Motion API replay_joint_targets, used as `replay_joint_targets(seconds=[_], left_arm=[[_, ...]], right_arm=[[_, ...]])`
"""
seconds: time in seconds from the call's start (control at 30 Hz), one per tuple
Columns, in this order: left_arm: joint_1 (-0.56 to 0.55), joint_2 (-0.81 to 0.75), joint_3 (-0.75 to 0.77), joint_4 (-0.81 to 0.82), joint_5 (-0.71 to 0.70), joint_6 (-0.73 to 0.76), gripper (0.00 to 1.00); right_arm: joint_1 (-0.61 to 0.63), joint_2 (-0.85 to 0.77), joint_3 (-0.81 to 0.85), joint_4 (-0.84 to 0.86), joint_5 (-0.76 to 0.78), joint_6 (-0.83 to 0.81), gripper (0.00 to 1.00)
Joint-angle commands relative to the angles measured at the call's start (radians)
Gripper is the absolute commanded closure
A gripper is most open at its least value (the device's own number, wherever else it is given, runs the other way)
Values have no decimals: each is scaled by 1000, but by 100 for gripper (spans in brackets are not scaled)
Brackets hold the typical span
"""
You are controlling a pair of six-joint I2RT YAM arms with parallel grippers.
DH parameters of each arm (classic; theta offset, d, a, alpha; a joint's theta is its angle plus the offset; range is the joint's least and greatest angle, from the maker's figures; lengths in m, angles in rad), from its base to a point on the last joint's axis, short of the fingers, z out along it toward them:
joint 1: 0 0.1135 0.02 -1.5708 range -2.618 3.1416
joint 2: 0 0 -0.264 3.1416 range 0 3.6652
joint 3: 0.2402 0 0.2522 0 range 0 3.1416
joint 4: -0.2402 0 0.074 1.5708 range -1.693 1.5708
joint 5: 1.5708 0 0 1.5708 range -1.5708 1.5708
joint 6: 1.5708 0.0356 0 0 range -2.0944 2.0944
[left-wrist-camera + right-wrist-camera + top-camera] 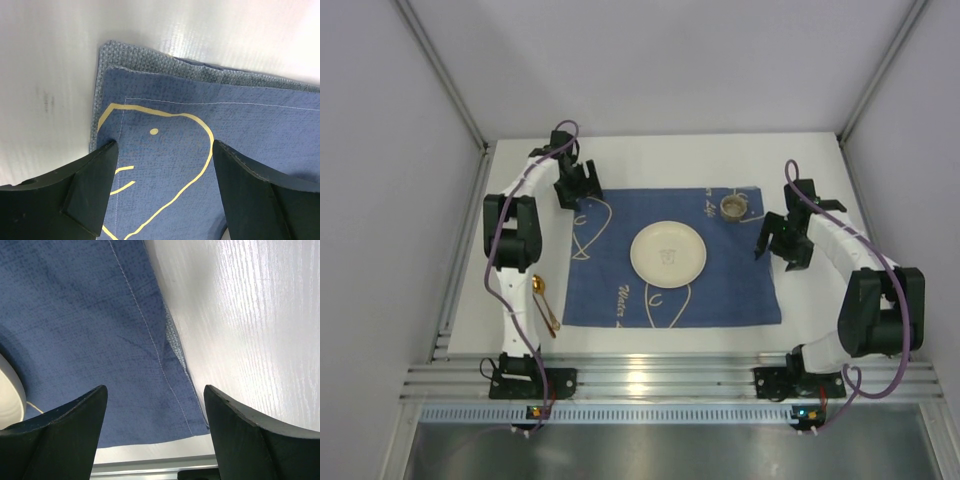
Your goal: Set the dinner table for one person
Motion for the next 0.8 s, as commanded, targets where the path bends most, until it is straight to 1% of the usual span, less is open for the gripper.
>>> replay_joint_targets(seconds=[0.0, 0.23, 0.4, 0.43, 0.5, 0.57, 0.63, 0.67, 0.7, 0.73, 0.77], left_arm=[[36, 42, -54, -34, -95, 39, 17], [40, 24, -47, -34, -77, 32, 17], [40, -97, -27, -12, -74, 12, 16], [40, -119, -18, -17, -87, 9, 15], [40, -174, 8, -44, -118, 3, 14], [40, -229, 15, -93, -208, -14, 12], [40, -274, -25, -109, -251, -23, 10], [40, -320, -51, -112, -270, -27, 9], [40, -344, -114, -118, -281, -30, 7], [40, -369, -151, -120, -287, -33, 2], [40, -415, -188, -126, -297, -45, 2]], right_arm=[[-1, 13, 45, 26, 3, 7, 22], [-3, 13, 46, 24, 0, -1, 22], [-1, 1, 42, 26, 3, -12, 22], [-1, 1, 39, 24, -23, -12, 22], [-1, 0, 37, 24, -26, -18, 22], [-1, -2, 36, 24, -29, -21, 22], [-3, -5, 31, 26, -29, -21, 22], [-1, -7, 29, 27, -30, -24, 22], [-1, -10, 28, 29, -34, -22, 22], [-1, -11, 25, 30, -37, -24, 22], [-1, -17, 16, 36, -40, -22, 22]])
